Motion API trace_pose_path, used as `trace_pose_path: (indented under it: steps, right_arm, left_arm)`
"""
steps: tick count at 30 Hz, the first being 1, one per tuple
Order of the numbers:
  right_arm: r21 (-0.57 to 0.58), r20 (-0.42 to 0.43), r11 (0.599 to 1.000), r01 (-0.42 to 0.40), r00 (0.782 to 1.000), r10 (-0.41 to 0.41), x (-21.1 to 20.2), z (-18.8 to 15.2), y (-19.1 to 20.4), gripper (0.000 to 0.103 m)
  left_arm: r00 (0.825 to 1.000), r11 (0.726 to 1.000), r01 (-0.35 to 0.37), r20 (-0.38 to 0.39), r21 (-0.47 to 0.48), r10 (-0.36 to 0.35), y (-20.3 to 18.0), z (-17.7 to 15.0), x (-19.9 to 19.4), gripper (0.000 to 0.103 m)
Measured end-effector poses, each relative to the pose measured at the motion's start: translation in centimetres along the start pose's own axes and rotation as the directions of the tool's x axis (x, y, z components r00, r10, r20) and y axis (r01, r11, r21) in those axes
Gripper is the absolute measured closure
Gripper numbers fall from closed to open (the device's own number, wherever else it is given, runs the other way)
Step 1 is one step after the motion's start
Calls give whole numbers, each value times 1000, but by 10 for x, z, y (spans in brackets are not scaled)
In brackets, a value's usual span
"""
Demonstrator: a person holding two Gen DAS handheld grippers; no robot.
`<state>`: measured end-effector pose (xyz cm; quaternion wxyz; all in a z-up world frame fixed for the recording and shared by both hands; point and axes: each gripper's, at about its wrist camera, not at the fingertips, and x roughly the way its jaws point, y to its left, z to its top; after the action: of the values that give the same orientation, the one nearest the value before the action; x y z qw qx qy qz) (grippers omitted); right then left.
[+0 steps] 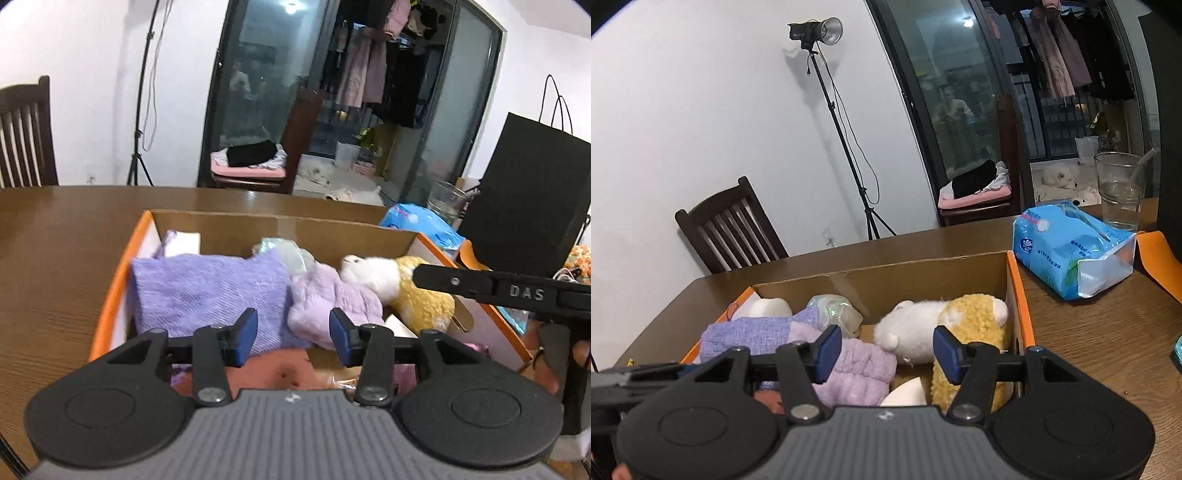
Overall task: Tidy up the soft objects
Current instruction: 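Lower the snack packet into the box and open the left tool, then move both tools toward the light blue fluffy plush on the table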
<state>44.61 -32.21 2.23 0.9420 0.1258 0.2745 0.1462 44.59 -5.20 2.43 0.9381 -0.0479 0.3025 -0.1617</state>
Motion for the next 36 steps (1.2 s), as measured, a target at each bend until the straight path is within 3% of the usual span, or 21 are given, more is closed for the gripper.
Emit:
trace_pose_path:
  steps: [3,9,11,20,28,36]
  right_arm:
    - [-18,30,1000,-4,1000,5,-19,6,8,48]
    - [-137,79,990,-37,996,48,-91,3,31,44]
    - [-184,83,982,-37,995,53,-116,-5,41,39]
    - [-294,81,955,-40,994,67,-201,-84,70,33]
    - [-225,52,973,-58,996,71,-240,-155,69,33]
    - [-161,72,987,-1,997,13,-270,-187,57,34]
  left_arm:
    - [999,1000,-10,46,25,9,-8,5,-21,59]
    - [992,996,-24,123,89,13,-30,0,-88,48]
    - [988,994,-38,151,104,22,-38,-10,-111,41]
    - [981,988,-73,188,135,47,-72,-95,-191,33]
    - [984,985,-93,161,142,70,-89,-169,-227,30]
    - [987,991,-81,145,104,66,-89,-190,-242,29]
